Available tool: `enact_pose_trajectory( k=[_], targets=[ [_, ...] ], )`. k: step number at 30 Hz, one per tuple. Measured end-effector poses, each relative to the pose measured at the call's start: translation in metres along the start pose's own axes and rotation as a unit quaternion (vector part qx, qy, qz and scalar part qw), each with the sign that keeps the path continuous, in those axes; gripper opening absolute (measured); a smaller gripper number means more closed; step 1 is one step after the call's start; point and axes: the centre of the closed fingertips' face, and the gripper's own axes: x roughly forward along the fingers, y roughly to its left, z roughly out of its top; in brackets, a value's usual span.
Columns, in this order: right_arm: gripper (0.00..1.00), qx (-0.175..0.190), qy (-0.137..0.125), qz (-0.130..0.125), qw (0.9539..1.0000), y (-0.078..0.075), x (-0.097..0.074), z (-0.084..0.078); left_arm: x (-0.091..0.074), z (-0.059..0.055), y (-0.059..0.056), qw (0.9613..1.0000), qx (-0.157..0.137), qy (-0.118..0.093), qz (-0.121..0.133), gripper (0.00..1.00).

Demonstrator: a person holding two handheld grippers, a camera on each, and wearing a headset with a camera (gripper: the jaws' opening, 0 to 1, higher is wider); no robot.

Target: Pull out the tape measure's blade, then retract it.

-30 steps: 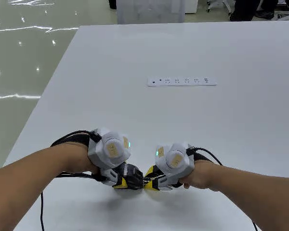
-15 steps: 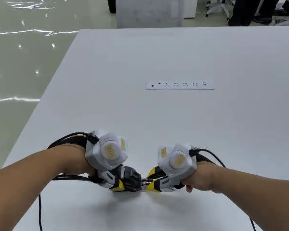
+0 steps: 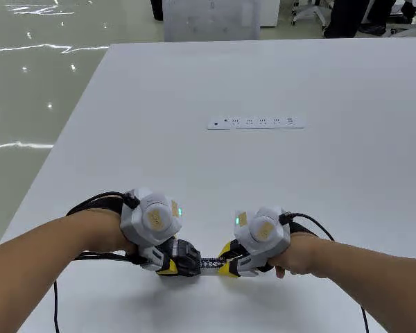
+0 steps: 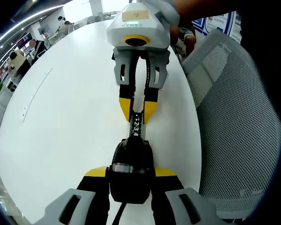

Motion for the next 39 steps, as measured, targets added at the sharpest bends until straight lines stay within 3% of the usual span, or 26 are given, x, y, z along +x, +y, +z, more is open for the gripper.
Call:
enact_pose_trajectory(
  k=[39],
  targets=[
    [0.13,0.011,0.011,-0.008,0.9999,-0.005,-0.018,-0.023,0.001,0.000,0.000,1.0000,-0.003,0.001,0.000,0.31]
  ],
)
